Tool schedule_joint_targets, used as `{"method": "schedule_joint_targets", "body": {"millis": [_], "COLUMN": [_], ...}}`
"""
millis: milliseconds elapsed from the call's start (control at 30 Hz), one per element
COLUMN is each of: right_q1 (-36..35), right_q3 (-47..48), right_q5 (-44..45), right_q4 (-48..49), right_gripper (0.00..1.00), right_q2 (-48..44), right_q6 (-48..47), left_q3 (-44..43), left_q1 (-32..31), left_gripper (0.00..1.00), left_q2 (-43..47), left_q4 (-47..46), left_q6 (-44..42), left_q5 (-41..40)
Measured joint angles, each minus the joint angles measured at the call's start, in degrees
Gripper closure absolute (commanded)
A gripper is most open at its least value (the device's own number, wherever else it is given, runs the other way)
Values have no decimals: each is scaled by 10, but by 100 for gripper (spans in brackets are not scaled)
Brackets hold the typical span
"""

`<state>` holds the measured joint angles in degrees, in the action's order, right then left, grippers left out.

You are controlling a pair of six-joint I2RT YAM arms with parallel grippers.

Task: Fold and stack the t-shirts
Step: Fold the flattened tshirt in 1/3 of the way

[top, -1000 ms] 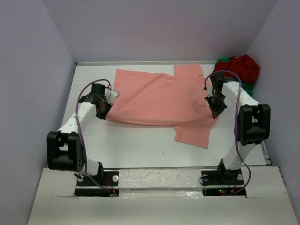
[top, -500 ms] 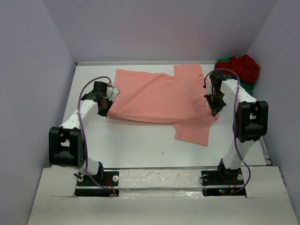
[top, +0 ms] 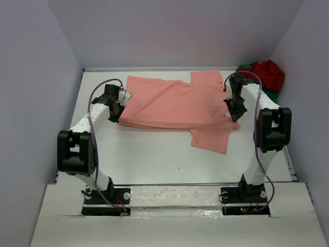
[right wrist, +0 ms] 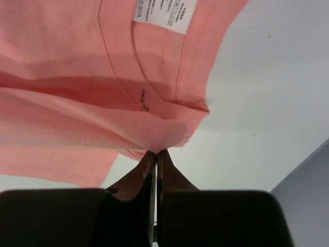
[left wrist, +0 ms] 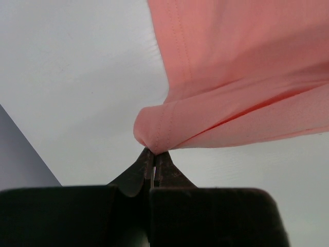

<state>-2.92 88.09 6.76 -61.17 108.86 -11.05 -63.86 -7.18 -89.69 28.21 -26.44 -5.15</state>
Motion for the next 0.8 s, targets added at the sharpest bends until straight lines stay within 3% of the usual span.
{"method": "schedule_joint_targets", "body": {"millis": [800], "right_q1": [3], "right_q3": [113], "right_q5": [8], "right_q4": [12], "right_gripper": [100], "right_q2": [109], "right_q6": [9], "left_q3": [-61], "left_q1": [-14], "left_gripper": [100], "left_q2": [-91], "left_q4": [-25], "left_q6": [3], "left_q5": [-51]}}
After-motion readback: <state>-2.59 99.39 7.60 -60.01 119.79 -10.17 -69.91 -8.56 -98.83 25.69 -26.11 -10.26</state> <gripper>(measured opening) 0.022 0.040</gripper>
